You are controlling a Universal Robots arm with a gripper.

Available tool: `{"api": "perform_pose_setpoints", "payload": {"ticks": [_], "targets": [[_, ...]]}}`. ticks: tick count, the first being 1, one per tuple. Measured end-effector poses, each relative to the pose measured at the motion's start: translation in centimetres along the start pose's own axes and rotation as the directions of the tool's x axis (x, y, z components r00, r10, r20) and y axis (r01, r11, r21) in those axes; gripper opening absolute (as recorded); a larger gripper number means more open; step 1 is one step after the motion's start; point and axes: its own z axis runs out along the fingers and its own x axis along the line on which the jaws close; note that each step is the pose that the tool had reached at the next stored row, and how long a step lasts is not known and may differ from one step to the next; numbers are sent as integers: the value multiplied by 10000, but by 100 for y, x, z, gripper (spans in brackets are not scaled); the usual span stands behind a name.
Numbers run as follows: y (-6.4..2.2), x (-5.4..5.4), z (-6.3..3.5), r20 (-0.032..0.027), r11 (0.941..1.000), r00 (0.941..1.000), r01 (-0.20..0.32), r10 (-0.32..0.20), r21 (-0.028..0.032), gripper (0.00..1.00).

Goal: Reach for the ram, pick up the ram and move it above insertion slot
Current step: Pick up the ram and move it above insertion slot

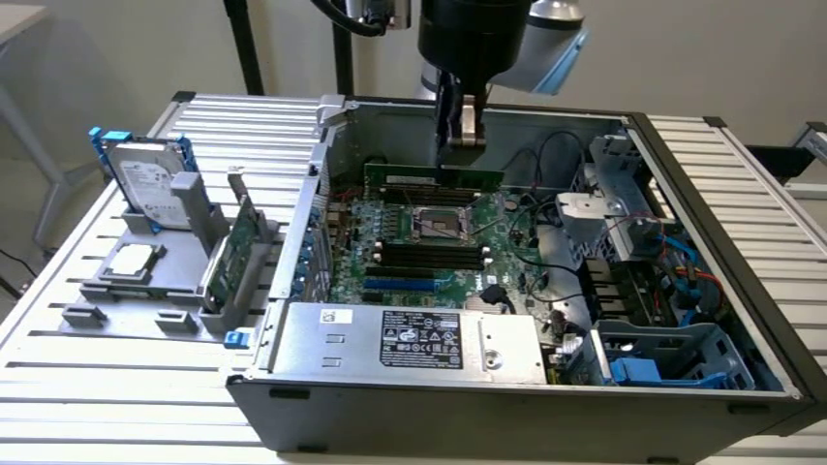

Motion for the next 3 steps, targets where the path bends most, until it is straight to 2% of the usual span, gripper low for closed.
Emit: {"api": "perform_pose_setpoints", "payload": {"ticks": [3], "targets": [[0,0,0,0,10000,10000,0,0,0,14]]}}
